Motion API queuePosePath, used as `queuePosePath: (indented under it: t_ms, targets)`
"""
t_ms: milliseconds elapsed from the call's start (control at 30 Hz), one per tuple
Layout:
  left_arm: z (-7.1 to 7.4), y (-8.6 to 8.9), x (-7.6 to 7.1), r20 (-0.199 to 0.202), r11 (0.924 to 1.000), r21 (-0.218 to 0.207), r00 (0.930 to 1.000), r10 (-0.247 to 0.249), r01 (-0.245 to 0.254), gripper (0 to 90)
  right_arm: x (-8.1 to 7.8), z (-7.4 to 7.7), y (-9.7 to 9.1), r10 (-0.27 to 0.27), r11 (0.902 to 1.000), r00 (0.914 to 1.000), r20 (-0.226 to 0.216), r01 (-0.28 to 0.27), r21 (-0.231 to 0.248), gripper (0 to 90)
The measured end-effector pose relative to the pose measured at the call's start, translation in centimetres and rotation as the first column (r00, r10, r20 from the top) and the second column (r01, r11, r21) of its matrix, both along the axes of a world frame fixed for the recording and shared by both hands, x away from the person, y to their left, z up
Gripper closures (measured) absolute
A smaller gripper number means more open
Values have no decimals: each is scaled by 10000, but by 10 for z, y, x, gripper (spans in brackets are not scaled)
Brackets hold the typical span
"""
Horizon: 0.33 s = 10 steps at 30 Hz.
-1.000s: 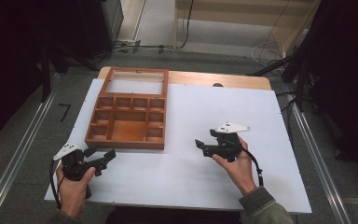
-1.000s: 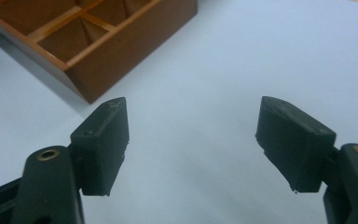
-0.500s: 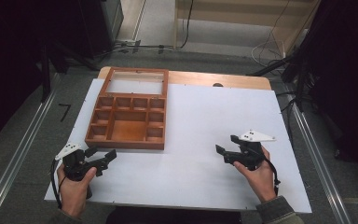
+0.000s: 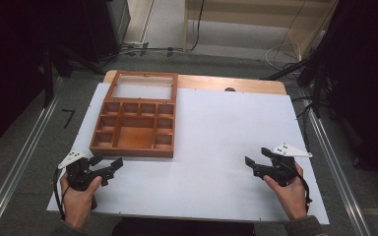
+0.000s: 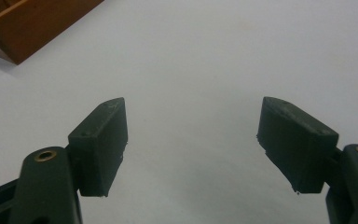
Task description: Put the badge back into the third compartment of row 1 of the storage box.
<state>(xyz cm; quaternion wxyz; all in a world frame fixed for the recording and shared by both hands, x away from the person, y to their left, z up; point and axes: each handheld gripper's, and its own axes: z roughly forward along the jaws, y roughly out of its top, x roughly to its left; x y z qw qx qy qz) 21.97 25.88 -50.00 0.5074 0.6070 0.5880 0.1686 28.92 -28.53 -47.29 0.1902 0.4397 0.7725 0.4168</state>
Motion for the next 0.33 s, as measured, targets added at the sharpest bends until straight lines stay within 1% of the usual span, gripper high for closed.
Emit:
queuePosePath:
  t_ms: [133,267,333]
  targets:
    - [0,0,0,-2,10000,5,10000,-16,16,80,-5,-1,-13,-298,9996,9996,-16,298,28,226]
    - [0,0,0,3,10000,8,10000,-5,5,80,-10,0,-25,-631,9980,9980,95,631,26,207]
    - [0,0,0,13,10000,1,10000,3,-3,80,-11,0,-33,-1014,9948,9948,107,1014,9,187]
